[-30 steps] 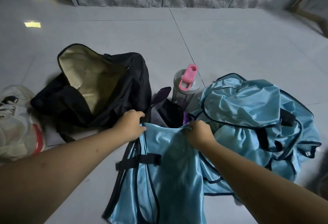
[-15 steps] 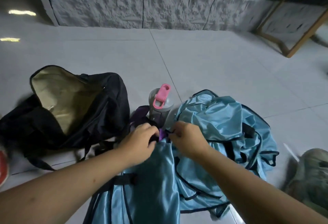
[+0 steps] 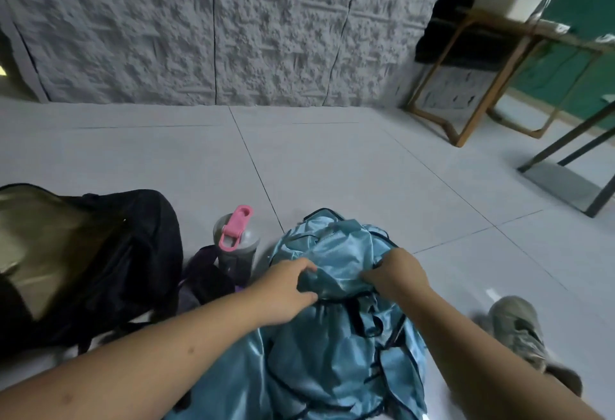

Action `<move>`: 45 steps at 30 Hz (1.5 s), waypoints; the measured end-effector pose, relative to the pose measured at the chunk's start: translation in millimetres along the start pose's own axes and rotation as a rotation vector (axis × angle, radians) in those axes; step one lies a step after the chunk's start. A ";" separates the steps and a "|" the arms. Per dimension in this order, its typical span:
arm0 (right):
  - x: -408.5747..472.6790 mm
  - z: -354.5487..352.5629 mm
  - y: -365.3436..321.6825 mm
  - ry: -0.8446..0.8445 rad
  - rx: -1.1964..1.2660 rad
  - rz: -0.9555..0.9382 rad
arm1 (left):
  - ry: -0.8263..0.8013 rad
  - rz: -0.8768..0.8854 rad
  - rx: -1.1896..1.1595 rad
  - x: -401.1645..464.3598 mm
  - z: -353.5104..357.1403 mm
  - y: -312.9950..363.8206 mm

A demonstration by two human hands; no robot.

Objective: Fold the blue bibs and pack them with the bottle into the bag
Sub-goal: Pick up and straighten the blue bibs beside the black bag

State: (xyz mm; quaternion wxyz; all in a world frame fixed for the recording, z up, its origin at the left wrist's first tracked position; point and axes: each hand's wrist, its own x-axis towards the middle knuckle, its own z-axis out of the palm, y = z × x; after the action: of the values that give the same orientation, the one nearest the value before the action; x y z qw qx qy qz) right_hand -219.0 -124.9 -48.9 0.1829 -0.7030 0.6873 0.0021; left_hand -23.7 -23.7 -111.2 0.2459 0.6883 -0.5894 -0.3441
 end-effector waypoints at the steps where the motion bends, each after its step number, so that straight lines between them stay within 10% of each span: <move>1: 2.2 2.9 2.6 0.003 0.031 -0.002 | 0.000 -0.014 -0.017 1.4 0.9 -1.0; 8: 8.3 2.9 5.1 0.054 0.224 -0.046 | 0.127 -0.160 -0.095 11.5 -1.8 -13.9; 18: -5.7 -32.8 -18.5 -0.228 1.093 -0.060 | 0.249 -0.351 -0.901 25.9 6.2 -10.1; 27: -25.3 -78.1 -53.1 -0.227 1.421 -0.158 | 0.654 -0.175 -0.488 10.1 -26.3 74.3; 33: -38.4 -103.0 -78.4 -0.151 1.404 -0.240 | 0.290 0.288 -0.620 -24.5 -60.6 121.1; 45: -40.8 -124.8 -76.6 -0.480 0.818 -0.547 | 0.240 0.069 -0.934 -9.5 -175.0 141.5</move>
State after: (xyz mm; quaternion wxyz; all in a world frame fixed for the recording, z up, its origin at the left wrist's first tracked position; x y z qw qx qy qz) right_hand -178.3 -118.9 97.5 0.5869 -0.7073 0.3634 -0.1524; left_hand 18.5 -52.2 108.3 0.6059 0.5193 -0.3618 -0.4819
